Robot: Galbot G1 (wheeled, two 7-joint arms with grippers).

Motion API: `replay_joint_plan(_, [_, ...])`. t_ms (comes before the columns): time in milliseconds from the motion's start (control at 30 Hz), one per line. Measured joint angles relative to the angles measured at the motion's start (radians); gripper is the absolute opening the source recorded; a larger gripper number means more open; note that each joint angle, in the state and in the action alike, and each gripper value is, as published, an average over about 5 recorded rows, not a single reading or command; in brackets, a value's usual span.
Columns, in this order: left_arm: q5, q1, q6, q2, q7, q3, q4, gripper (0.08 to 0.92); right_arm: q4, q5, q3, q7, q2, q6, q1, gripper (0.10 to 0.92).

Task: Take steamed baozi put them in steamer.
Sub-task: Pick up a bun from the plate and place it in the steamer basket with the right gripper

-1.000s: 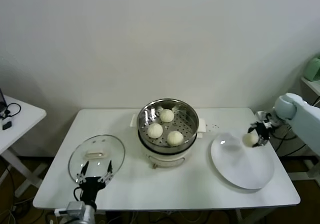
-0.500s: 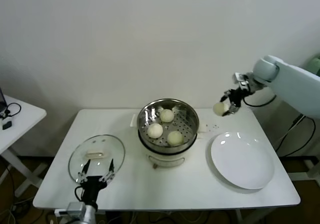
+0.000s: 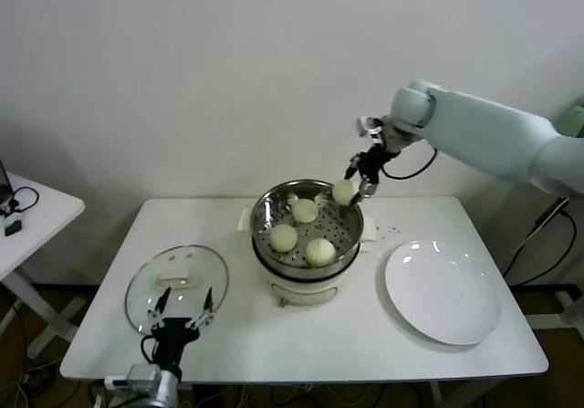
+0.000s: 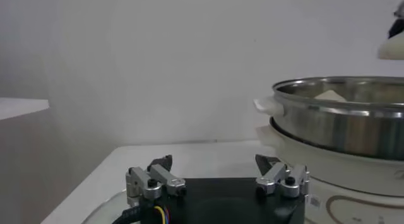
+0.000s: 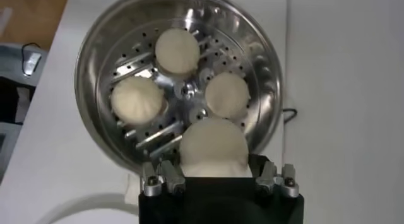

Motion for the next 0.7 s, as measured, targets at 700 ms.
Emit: replay_joint_plan(700, [-0.007,0.009,-0.010,0.005,0.000,-0.007,0.012,0.823,-0.109,-0.023,-0.047,-0.007,0.140,0.004,-0.107,0.704])
